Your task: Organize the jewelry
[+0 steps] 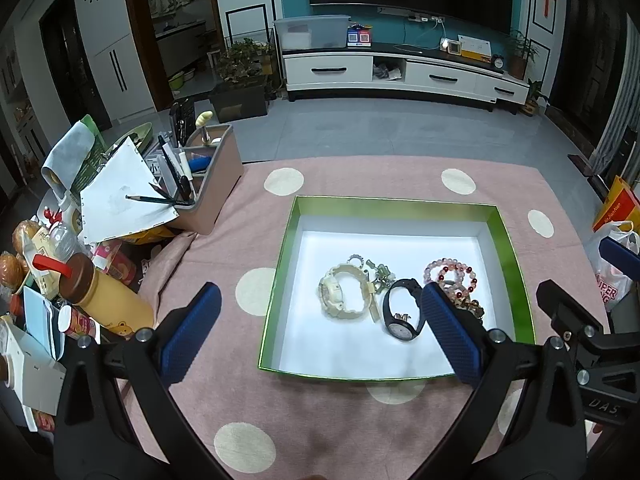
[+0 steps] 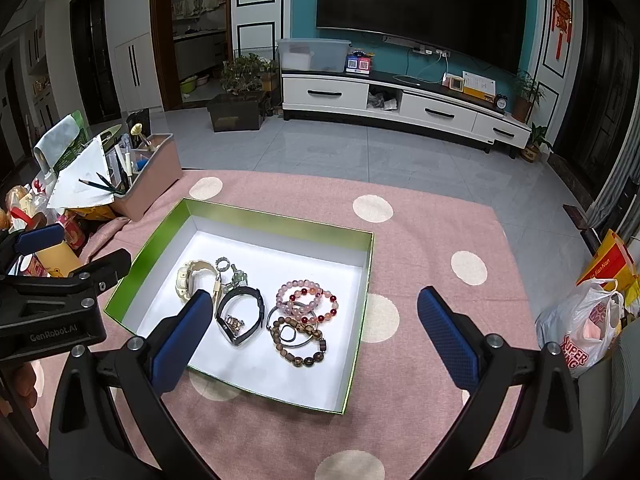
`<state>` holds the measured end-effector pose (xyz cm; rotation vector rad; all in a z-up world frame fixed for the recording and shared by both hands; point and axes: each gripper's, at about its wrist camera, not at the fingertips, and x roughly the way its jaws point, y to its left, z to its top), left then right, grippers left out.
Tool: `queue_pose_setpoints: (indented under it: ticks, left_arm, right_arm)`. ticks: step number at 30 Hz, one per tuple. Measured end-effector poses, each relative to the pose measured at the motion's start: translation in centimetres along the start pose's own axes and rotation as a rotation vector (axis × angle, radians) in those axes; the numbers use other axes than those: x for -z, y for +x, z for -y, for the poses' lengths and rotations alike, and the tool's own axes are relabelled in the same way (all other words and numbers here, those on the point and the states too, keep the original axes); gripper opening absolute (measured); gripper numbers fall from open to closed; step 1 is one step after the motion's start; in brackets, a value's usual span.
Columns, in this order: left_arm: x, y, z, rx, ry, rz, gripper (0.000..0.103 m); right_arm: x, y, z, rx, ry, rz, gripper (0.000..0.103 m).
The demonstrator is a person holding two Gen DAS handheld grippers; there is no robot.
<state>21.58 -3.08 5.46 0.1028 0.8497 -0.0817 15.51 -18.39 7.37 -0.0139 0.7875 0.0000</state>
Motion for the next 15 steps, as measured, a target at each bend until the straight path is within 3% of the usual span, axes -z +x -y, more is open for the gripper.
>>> queue_pose_setpoints:
  ticks: [15]
  left_arm:
    - [0.14,0.42,0.03,-0.012,-0.005,-0.016,0.101]
  right_arm:
    - [-0.03,0.2,-0.21,0.0,-0.001,0.0,0.102]
